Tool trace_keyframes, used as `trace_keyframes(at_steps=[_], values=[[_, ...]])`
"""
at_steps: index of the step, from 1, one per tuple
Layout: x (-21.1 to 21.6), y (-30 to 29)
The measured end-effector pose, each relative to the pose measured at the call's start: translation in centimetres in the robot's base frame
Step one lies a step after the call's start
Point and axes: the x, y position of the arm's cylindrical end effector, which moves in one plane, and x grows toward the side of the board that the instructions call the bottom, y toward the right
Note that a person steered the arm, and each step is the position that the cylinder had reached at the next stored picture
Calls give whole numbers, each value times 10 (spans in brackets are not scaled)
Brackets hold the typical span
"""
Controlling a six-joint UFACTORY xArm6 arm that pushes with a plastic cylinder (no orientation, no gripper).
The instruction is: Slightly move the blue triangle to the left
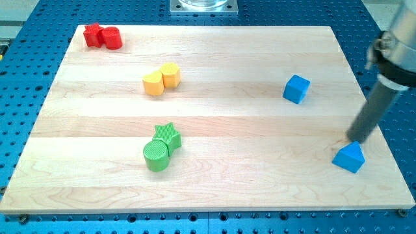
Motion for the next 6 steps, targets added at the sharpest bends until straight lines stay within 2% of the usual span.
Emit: trace_keyframes(at_steps=[1, 2, 3, 4, 5, 6], values=[[37, 4], [34, -31], [17, -43], [-76, -33], [-161, -66], [-133, -109]])
